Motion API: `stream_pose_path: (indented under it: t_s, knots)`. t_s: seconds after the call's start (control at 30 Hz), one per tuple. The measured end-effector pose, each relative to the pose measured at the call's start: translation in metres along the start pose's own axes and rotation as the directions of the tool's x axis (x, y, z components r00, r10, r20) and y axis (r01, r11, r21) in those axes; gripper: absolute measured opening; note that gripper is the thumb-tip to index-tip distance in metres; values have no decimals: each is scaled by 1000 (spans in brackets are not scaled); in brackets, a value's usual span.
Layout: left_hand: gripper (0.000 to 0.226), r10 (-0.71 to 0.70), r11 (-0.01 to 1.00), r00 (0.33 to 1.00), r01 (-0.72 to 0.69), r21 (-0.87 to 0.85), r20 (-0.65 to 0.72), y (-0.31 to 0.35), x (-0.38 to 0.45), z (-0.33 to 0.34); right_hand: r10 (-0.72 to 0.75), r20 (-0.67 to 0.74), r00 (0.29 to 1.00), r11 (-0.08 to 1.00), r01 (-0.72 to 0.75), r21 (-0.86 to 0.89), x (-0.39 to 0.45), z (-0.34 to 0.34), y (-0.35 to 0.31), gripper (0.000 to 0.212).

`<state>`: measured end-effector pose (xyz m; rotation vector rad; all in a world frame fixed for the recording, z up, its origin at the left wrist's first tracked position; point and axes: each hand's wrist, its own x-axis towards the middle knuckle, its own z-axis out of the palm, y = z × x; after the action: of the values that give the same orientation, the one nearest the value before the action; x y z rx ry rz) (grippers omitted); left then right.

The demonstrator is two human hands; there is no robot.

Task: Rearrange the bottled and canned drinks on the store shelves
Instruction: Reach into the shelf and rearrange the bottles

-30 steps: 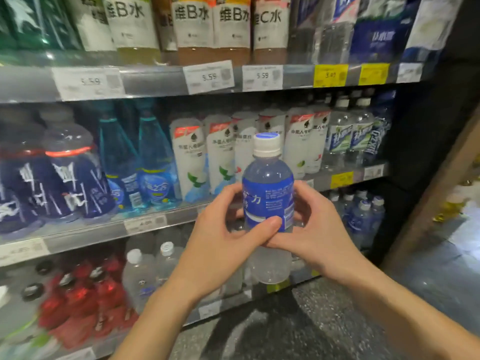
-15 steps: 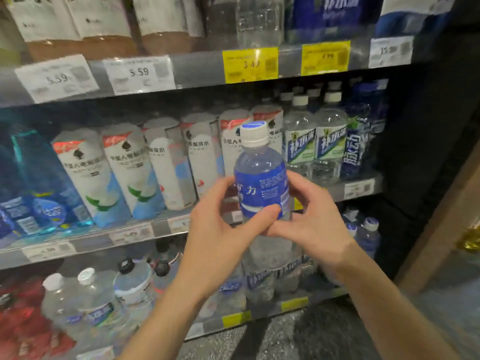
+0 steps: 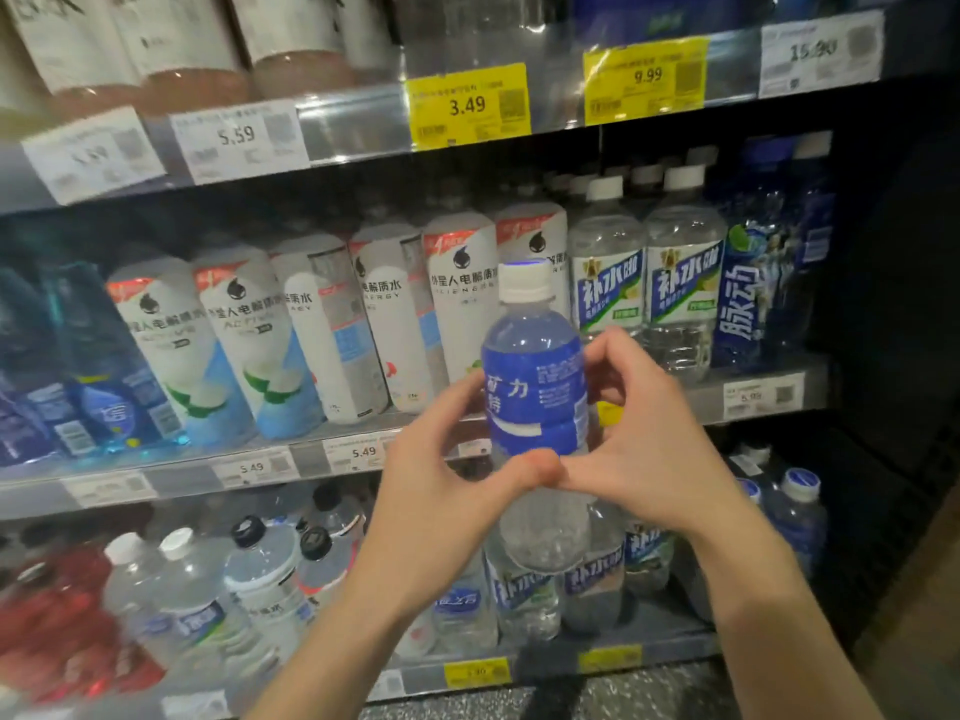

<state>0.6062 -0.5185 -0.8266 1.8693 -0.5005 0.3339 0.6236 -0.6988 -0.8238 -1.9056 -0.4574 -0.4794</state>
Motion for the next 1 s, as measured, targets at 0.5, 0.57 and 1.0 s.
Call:
stream_pose_path:
  t_s: [0.5, 0.57, 1.0]
  knots:
    - [72, -27, 994, 991, 41, -105, 133, -5, 4, 56, -1, 4, 1000, 993, 0, 120, -3, -36, 34, 55]
    - [75, -6, 995, 991, 19, -100, 135, -5, 9, 58, -4, -22, 1000, 991, 7, 137, -1, -39, 36, 54]
    - [87, 164, 980, 984, -154, -122, 73, 9, 27, 36, -47, -62, 997, 986, 56, 159, 2, -45, 4, 62]
